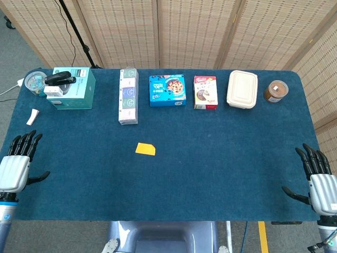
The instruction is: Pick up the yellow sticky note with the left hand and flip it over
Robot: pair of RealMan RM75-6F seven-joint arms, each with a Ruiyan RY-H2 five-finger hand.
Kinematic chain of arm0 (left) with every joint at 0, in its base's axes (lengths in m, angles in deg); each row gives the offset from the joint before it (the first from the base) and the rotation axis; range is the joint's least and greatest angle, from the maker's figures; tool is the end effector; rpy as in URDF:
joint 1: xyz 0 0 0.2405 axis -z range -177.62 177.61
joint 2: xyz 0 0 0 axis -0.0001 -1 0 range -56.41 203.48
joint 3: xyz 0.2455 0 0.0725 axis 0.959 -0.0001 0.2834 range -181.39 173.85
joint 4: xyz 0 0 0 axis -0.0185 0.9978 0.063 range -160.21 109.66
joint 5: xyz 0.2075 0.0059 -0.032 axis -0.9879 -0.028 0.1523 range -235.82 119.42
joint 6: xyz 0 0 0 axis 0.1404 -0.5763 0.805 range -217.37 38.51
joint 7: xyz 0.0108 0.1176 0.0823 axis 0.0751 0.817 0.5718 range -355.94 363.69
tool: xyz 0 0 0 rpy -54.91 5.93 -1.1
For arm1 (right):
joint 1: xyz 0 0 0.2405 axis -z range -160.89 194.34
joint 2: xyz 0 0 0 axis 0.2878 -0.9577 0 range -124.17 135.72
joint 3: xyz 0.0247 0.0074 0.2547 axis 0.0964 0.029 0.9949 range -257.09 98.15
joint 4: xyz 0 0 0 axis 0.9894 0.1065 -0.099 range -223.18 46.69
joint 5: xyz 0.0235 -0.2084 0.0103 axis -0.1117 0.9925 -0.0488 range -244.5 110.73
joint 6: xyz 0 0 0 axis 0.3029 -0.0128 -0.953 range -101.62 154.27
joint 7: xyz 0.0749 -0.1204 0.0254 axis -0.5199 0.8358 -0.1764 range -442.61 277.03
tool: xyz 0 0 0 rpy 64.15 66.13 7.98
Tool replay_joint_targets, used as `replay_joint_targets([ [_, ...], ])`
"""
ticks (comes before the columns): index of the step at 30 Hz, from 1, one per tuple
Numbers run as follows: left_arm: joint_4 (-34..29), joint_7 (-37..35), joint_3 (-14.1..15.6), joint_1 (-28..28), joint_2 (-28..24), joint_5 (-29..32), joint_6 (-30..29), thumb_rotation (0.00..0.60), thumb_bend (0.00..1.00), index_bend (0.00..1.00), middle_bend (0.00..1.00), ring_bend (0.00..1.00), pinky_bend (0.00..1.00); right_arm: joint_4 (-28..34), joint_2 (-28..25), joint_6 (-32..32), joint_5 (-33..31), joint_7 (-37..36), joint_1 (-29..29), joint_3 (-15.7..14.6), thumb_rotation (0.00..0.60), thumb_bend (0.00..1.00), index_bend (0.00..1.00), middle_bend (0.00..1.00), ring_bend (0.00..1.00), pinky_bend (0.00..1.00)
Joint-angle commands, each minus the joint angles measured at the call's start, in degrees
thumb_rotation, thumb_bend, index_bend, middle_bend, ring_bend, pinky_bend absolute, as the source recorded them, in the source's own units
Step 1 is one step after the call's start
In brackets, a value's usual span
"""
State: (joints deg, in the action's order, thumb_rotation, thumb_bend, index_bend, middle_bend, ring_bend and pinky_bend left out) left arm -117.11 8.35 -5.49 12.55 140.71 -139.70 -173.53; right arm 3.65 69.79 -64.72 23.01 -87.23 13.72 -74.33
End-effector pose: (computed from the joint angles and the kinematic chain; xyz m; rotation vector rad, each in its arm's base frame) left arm -0.2943 0.2176 0.1415 -1.4289 -0.8554 -0.9191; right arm -0.3001 -0.1781 0.1759 1.3244 -0.8376 1.0622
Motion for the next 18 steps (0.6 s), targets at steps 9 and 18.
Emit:
replay_joint_targets([
  [9, -2.7, 0.5, -0.2, 3.5, -1.7, -4.0, 5.5, 0.6, 0.0, 0.0, 0.0, 0.0, 0.0, -1.2, 1.6, -2.8, -1.1, 3.7, 0.6, 1.7, 0.6, 0.0, 0.02, 0.0, 0.0, 0.0],
  [18, -9.0, 12.6, -7.0, 19.3, -1.4, 1.6, 25.8, 0.6, 0.02, 0.0, 0.0, 0.0, 0.0, 0.3, 0.5, -3.0, -0.9, 3.5, 1.0, 1.5, 0.6, 0.0, 0.02, 0.0, 0.0, 0.0],
])
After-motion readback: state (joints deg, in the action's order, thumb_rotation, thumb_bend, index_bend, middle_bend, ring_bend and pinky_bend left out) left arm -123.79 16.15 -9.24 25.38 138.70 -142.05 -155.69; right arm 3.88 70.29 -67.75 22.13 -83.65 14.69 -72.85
